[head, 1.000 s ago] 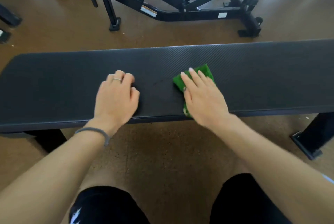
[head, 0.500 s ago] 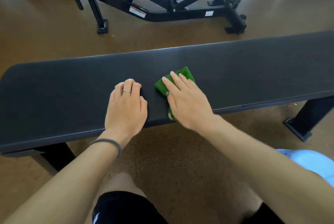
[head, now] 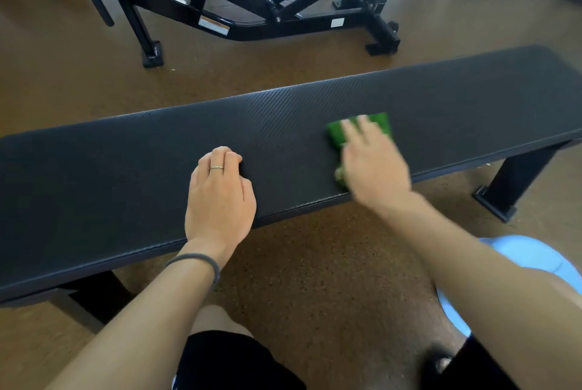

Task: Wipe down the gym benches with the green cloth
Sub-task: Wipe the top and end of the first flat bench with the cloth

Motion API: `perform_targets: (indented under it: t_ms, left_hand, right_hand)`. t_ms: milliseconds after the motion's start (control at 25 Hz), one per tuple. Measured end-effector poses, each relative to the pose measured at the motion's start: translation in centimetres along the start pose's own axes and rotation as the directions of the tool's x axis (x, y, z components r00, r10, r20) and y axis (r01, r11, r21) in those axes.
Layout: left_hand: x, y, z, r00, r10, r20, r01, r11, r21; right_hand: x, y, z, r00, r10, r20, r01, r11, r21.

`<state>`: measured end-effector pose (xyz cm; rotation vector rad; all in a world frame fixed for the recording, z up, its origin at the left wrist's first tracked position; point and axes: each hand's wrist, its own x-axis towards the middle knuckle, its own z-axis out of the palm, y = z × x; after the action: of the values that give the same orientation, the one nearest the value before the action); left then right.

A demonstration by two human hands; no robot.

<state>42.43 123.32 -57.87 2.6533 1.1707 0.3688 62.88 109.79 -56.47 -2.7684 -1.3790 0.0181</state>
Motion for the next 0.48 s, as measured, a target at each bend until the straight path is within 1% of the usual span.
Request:
perform_targets:
  t_ms: [40, 80, 120, 160, 200, 240, 280, 320, 360, 400, 440, 480]
  left_hand:
    - [0.0, 0.2, 0.2, 1.000, -0.001, 0.002, 0.000, 1.000, 0.022]
    - [0.0, 0.4, 0.3, 1.000, 0.001, 0.002, -0.001, 0.999, 0.036]
    - [-0.1, 0.5, 0.4, 1.000, 0.004, -0.004, -0.004, 0.999, 0.038]
    - [-0.1, 0.5, 0.3, 1.000, 0.009, -0.002, -0.008, 0.999, 0.037]
    - [-0.1, 0.5, 0.2, 1.000, 0.016, 0.008, -0.016, 0.999, 0.035]
    - [0.1, 0.6, 0.1, 1.000, 0.021, 0.015, -0.021, 1.000, 0.023]
    - [0.2, 0.5, -0.1, 0.999, 0.025, 0.020, -0.025, 1.000, 0.006]
    - [0.1, 0.1, -0.5, 0.999, 0.037, 0.026, -0.037, 0.999, -0.003]
    - [0.1, -0.4, -1.0, 0.998, 0.055, 0.033, -0.055, 0.998, 0.006]
    - [0.0, -1.3, -1.7, 0.997, 0.063, 0.033, -0.064, 0.997, 0.036]
    - [-0.2, -2.3, -2.2, 0.999, 0.042, 0.017, -0.043, 0.997, 0.066]
    - [-0.2, -3.4, -2.6, 1.000, 0.002, -0.009, -0.001, 0.997, 0.077]
  right_hand:
    - [-0.2, 2.5, -0.3, 0.987, 0.157, -0.027, -0.154, 0.985, 0.076]
    - [-0.7, 2.8, -0.9, 0.959, 0.275, -0.060, -0.267, 0.956, 0.118]
    - [-1.2, 0.9, -1.0, 0.940, 0.315, -0.130, -0.300, 0.946, 0.125]
    - [-1.9, -2.2, -0.2, 0.939, 0.279, -0.203, -0.259, 0.959, 0.117]
    - [-2.8, -5.6, 0.3, 0.955, 0.186, -0.232, -0.164, 0.980, 0.114]
    - [-3.7, -8.4, 0.7, 0.967, 0.083, -0.241, -0.056, 0.991, 0.118]
    - [-4.6, -9.9, 1.0, 0.979, -0.022, -0.202, 0.049, 0.990, 0.129]
    - [-4.7, -9.4, 1.3, 0.976, -0.133, -0.170, 0.155, 0.981, 0.121]
    - [-4.2, -7.5, 1.1, 0.964, -0.217, -0.152, 0.232, 0.969, 0.083]
    - [-3.1, -4.7, 1.3, 0.962, -0.224, -0.158, 0.234, 0.971, 0.047]
    - [-1.9, -2.0, 1.3, 0.976, -0.156, -0.149, 0.164, 0.986, 0.041]
    - [-0.9, 0.1, 1.3, 0.988, -0.023, -0.152, 0.034, 0.997, 0.071]
